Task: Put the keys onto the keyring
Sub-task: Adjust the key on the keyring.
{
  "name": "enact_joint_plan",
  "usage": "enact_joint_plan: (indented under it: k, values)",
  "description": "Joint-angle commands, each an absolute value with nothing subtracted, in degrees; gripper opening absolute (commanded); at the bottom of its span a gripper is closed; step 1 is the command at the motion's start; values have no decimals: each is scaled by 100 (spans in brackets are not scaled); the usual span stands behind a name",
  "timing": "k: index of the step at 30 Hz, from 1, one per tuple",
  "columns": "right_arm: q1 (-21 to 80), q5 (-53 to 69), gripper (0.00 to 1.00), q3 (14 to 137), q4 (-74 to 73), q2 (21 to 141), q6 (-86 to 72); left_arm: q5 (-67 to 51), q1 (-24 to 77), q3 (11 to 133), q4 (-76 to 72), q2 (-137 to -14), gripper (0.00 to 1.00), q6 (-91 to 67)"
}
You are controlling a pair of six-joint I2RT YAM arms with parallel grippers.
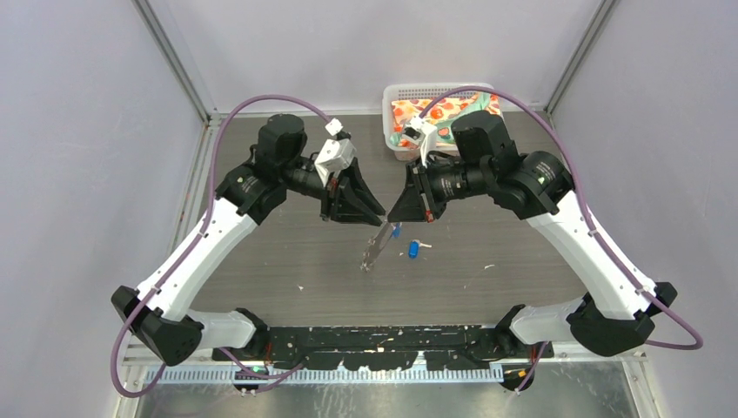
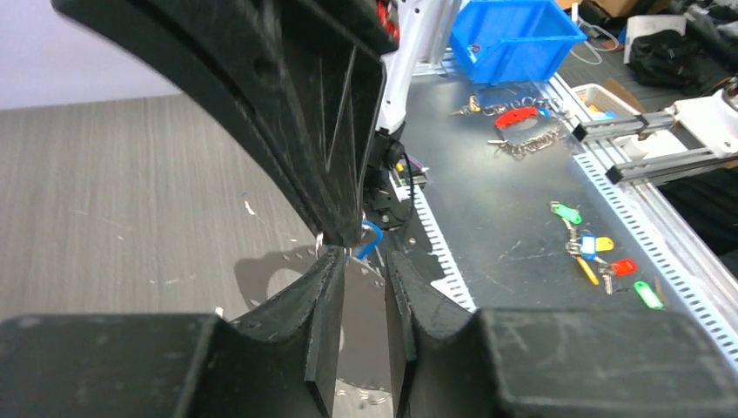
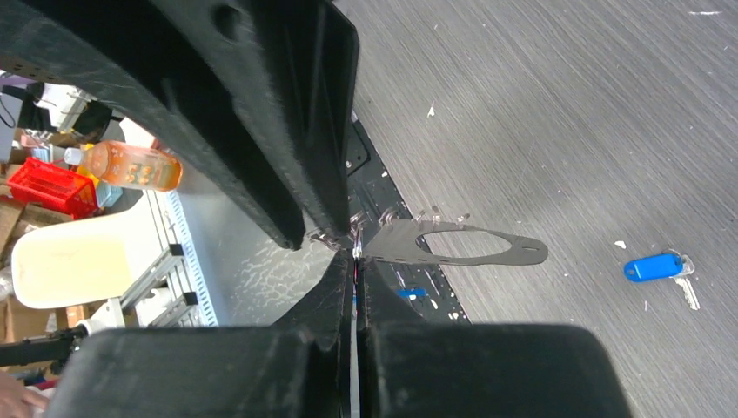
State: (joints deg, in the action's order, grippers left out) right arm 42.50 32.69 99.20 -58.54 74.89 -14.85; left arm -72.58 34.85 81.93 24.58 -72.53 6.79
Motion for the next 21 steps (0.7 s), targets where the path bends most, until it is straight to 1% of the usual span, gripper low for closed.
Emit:
enact_joint_plan:
  k: [1, 2, 3, 4, 6, 7, 8, 11, 12, 15, 16, 21]
  values:
    - [4231, 3494, 1, 10436, -6125, 7479, -1273, -7253, 3496, 8502, 3818, -7346, 26, 1841]
    - [4228, 3507, 1, 10476, -6179, 7506, -1250, -7131, 3507, 8531, 4047, -7390, 28, 2074]
    - [4235, 3523, 1, 10507, -6226, 7525, -1236, -6999, 3513, 8572, 4185, -7432, 33, 2215]
    - [4231, 3556, 1, 10530, -6264, 7552, -1211, -6916, 3512, 8632, 4228, -7480, 45, 2247]
    - [4229, 3583, 1, 10555, -6305, 7575, -1189, -6798, 3509, 8713, 4151, -7536, 56, 2231]
    - [4234, 3586, 1, 10562, -6333, 7575, -1175, -6766, 3512, 8732, 4063, -7553, 59, 2161]
    - [4229, 3594, 1, 10578, -6340, 7584, -1158, -6746, 3510, 8771, 3996, -7570, 60, 2116]
    - [4229, 3612, 1, 10612, -6404, 7606, -1117, -6878, 3512, 8894, 4027, -7639, 60, 2090]
    - [4233, 3618, 1, 10621, -6413, 7617, -1101, -6946, 3521, 8913, 4000, -7646, 59, 2065]
    - [4233, 3644, 1, 10636, -6420, 7643, -1093, -7106, 3526, 8964, 3797, -7692, 49, 1878]
    - [4228, 3646, 1, 10635, -6429, 7646, -1086, -7175, 3529, 8995, 3786, -7709, 47, 1865]
    - [4230, 3673, 1, 10678, -6416, 7672, -1082, -7308, 3600, 9028, 3875, -7751, 42, 1872]
